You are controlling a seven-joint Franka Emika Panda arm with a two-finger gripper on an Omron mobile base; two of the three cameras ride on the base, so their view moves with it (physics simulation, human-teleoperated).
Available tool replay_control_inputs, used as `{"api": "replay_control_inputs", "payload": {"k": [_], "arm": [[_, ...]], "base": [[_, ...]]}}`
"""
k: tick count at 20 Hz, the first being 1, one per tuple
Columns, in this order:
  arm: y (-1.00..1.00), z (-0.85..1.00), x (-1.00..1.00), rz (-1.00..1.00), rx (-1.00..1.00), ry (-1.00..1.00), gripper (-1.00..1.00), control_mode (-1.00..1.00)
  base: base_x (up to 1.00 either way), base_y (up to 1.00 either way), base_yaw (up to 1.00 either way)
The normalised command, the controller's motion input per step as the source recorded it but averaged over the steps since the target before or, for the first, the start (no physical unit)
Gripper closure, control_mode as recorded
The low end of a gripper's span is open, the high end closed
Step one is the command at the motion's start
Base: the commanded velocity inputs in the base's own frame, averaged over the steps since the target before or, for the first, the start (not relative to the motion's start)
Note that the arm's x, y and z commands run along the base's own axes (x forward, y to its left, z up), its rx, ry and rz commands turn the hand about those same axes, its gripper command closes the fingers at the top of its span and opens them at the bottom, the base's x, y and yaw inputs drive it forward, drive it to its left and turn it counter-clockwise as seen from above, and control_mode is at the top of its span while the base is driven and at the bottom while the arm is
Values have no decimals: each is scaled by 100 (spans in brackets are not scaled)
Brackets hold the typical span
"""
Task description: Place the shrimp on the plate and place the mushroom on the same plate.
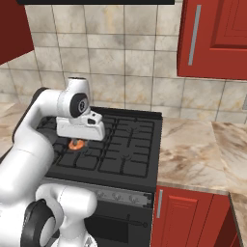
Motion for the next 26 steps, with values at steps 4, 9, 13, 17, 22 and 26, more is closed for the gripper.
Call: {"api": "replay_control_inputs", "payload": {"k": [4, 9, 13, 17, 22, 26], "arm": [[-24, 22, -4, 0, 0, 1, 100, -100], [0, 6, -3, 0, 0, 0, 100, -100], [0, 0, -7, 0, 0, 0, 100, -100], [0, 0, -13, 0, 0, 0, 100, -100], [0, 0, -3, 0, 0, 0, 100, 100], [0, 0, 0, 0, 0, 0, 100, 100]], "base": [[0, 0, 0], [0, 0, 0], [0, 0, 0], [0, 0, 0], [-31, 0, -4], [-69, 0, -27]]}}
